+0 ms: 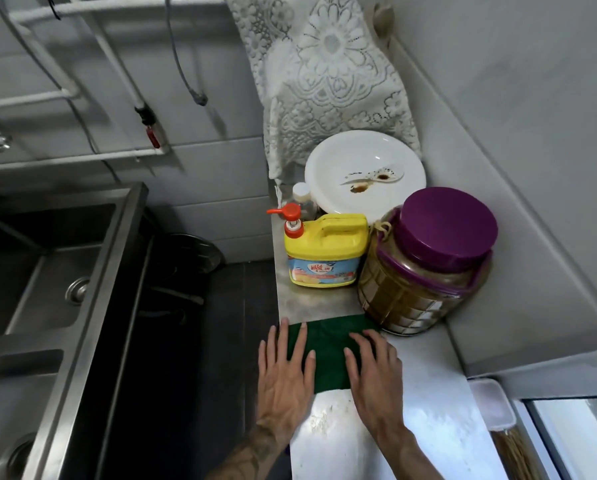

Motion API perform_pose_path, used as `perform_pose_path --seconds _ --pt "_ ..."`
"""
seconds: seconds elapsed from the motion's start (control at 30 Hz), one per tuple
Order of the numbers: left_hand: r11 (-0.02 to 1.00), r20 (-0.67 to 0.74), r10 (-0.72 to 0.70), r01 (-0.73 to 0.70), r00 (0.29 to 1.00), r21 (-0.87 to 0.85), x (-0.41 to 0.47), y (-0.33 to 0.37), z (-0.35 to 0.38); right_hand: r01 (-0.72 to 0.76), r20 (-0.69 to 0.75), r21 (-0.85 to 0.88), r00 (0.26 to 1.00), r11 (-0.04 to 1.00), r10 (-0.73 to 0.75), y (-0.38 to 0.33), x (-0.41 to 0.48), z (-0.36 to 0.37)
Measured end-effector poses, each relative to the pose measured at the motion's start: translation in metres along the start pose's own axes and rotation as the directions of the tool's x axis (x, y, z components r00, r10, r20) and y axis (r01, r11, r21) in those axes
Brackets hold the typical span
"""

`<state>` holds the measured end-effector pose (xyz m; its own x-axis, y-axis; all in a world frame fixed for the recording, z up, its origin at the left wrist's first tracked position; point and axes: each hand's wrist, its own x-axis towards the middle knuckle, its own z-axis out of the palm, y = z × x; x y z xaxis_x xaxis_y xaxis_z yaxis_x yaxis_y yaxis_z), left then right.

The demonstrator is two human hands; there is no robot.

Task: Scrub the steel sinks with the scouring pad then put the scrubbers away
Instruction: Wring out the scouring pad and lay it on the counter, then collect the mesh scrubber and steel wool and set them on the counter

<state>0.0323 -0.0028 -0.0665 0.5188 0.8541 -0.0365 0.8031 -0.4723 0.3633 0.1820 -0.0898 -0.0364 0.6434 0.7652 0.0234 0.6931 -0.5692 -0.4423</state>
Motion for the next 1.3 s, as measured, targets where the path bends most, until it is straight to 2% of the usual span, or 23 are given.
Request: perform_pose_path --seconds 0.13,0.23,0.37,0.47,0.63,0.73,0.83,0.9,1.07,1.17,1.23,1.3 --pt "0.996 0.091 -0.014 0.022 0.996 -0.088 -0.004 0.001 -0.018 -0.056 -0.028 -0.052 0.998 0.997 0.054 -0.009 -0.004 -0.003" --pt "0.988 0.029 -0.046 0.049 0.999 -0.149 -0.021 -0.014 -0.053 -0.018 -0.052 -0.073 0.999 0.997 0.015 -0.033 -0.012 -0.011" --pt "0.974 -0.114 -0.194 0.177 0.974 -0.139 -0.058 -0.078 -0.107 0.147 0.015 0.004 0.989 0.989 -0.147 -0.11 -0.021 -0.004" --pt "0.945 -0.212 -0.319 0.292 0.924 -0.15 -0.094 -0.15 -0.157 0.337 0.078 0.113 0.935 0.935 -0.346 -0.195 -0.037 0.011" --pt "0.8 -0.298 -0.6 0.548 0.743 -0.244 -0.175 -0.272 -0.236 0.572 0.181 0.263 0.762 0.777 -0.622 -0.351 -0.091 0.043" --pt "0.717 -0.374 -0.694 0.642 0.616 -0.272 -0.231 -0.348 -0.267 0.686 0.223 0.333 0.61 0.647 -0.76 -0.432 -0.129 0.065" --pt "0.645 -0.45 -0.744 0.706 0.494 -0.292 -0.277 -0.411 -0.287 0.747 0.266 0.368 0.486 0.554 -0.832 -0.497 -0.153 0.092" --pt "0.575 -0.458 -0.79 0.751 0.407 -0.324 -0.306 -0.441 -0.3 0.784 0.297 0.365 0.414 0.503 -0.861 -0.534 -0.162 0.11" --pt "0.434 -0.465 -0.852 0.82 0.239 -0.373 -0.352 -0.508 -0.318 0.844 0.395 0.351 0.26 0.406 -0.881 -0.627 -0.167 0.162" --pt "0.341 -0.421 -0.892 0.855 0.163 -0.391 -0.363 -0.549 -0.316 0.859 0.442 0.366 0.179 0.359 -0.879 -0.682 -0.16 0.201" --pt "0.265 -0.396 -0.914 0.868 0.087 -0.421 -0.366 -0.575 -0.31 0.875 0.49 0.368 0.105 0.315 -0.865 -0.719 -0.151 0.232" --pt "0.189 -0.392 -0.92 0.872 -0.003 -0.451 -0.368 -0.602 -0.299 0.873 0.539 0.371 0.075 0.316 -0.839 -0.752 -0.144 0.269"
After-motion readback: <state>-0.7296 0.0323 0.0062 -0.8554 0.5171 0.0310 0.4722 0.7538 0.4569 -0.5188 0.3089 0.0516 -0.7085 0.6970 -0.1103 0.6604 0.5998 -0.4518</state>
